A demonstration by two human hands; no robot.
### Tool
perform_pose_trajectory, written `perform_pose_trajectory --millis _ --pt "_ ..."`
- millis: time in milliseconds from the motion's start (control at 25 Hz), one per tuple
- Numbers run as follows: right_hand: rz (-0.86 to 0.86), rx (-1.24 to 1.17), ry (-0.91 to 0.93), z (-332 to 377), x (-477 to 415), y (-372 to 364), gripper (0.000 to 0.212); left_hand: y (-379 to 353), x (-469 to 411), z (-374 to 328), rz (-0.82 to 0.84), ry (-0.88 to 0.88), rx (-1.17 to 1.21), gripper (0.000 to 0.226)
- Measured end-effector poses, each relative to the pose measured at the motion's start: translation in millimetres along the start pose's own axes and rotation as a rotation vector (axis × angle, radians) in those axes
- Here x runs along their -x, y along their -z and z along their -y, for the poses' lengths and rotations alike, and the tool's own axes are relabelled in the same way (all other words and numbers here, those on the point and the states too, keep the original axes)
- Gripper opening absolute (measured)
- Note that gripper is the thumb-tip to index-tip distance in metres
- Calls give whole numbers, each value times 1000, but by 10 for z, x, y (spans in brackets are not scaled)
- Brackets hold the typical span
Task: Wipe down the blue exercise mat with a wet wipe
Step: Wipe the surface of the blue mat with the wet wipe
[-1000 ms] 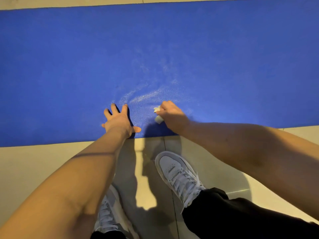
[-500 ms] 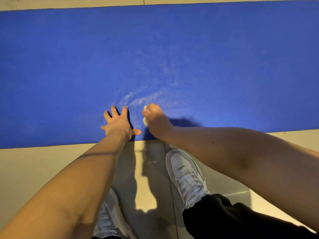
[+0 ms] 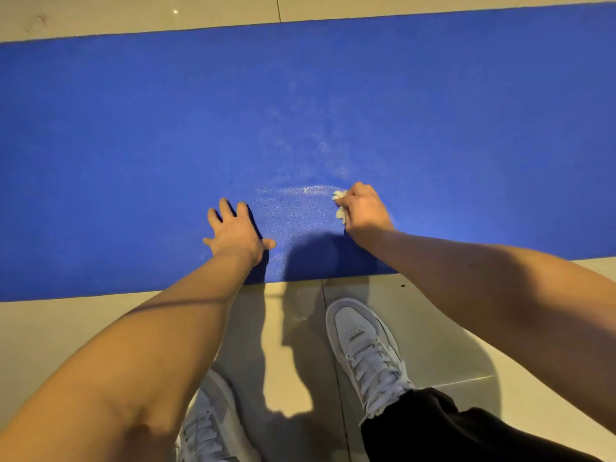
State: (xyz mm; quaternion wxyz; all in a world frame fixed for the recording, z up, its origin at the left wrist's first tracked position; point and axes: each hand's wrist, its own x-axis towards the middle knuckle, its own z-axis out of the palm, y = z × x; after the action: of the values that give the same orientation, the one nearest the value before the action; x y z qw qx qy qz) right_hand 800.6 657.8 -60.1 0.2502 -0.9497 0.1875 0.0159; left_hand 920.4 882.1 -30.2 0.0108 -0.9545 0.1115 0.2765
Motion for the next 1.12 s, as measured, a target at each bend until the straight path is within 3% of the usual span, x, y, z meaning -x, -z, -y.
perform_pose_trajectory --millis 120,240,320,480,600,800,880,1000,1120 --pt "-82 -66 -145 -27 32 23 31 -22 -10 23 65 27 -32 105" --pt "-137 -138 -213 299 7 -101 17 32 -31 -8 95 48 -55 105" --pt "-25 -242 -195 601 -79 -246 8 79 -47 -45 105 59 -71 103" --pt "229 -92 92 1016 -166 -403 13 111 -43 -37 98 58 -135 104" --pt "114 -89 184 749 -239 -406 12 118 -30 -35 90 57 -164 104" --pt "-16 33 -148 74 -265 82 22 127 -34 -56 98 61 -163 102" --pt "-87 12 -256 -107 -262 106 15 120 -43 -66 103 67 -166 103" --pt "-76 84 -254 -33 -306 7 20 114 -58 -77 97 68 -162 103" --pt "-94 27 -218 331 -355 -163 9 113 -63 -64 95 68 -156 104"
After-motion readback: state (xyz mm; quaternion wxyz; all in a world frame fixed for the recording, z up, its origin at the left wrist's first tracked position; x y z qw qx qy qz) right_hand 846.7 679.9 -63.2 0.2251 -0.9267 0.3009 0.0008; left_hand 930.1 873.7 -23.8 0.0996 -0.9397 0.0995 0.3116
